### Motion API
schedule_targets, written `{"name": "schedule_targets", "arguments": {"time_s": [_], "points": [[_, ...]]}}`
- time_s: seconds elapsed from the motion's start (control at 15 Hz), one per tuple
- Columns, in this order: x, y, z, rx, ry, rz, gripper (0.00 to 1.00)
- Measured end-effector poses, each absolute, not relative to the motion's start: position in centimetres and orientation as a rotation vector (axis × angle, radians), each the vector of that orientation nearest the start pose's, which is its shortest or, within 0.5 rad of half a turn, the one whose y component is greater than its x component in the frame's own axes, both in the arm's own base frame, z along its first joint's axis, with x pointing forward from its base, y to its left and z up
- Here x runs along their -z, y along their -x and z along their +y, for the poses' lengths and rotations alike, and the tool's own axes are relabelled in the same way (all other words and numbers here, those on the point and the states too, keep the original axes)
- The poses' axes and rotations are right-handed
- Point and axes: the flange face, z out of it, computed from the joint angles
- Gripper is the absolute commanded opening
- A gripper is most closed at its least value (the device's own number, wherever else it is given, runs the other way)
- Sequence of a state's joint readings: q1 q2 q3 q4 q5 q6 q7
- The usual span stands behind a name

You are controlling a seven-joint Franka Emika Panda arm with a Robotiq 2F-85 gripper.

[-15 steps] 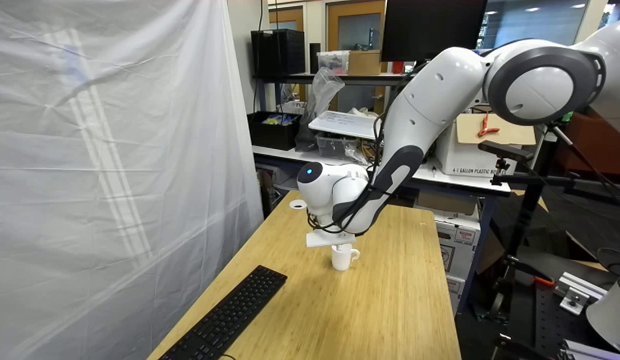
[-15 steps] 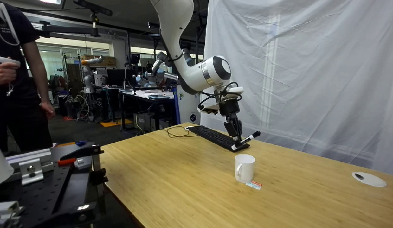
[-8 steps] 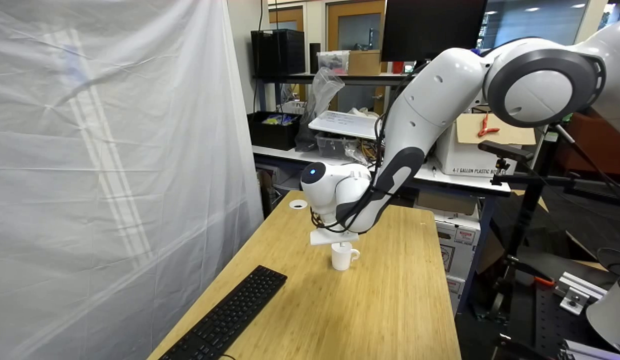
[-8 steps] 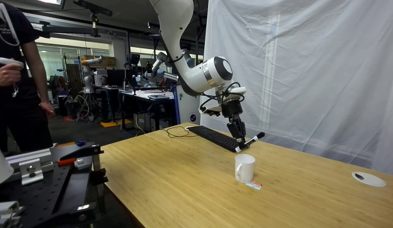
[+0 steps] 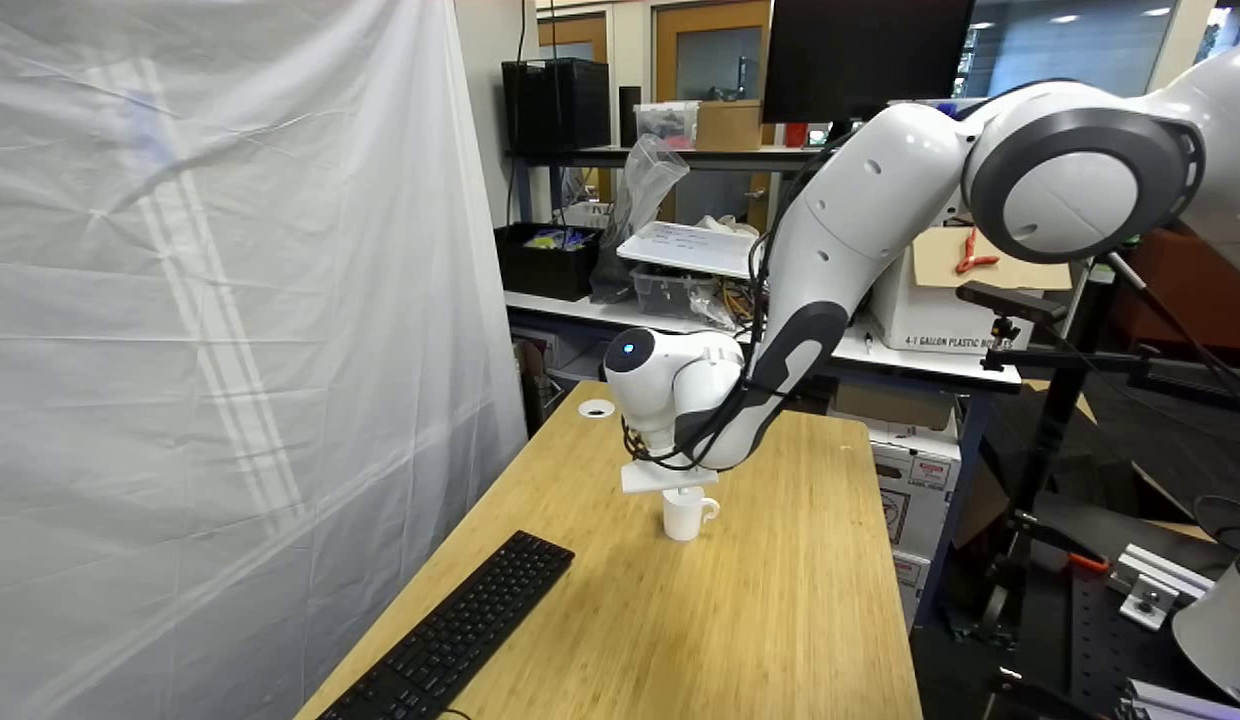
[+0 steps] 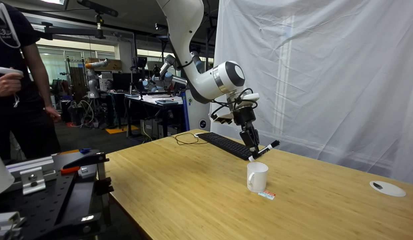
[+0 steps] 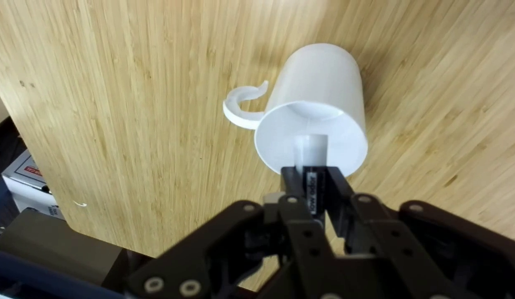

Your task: Place the black marker inside the white mug

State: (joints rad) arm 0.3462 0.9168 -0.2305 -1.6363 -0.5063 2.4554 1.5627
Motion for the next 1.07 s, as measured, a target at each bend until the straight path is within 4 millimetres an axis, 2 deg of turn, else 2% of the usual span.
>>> {"name": "schedule_targets", "arguments": {"time_s": [0.47,0.73,1.07], "points": [[-5.1,-64.8,11.1,0.573,3.144,1.576,0.05],[-5.0,-64.5,12.5,0.639,3.144,1.580,0.05],[-5.3,-64.4,13.3,0.738,3.131,1.596,0.05]]}}
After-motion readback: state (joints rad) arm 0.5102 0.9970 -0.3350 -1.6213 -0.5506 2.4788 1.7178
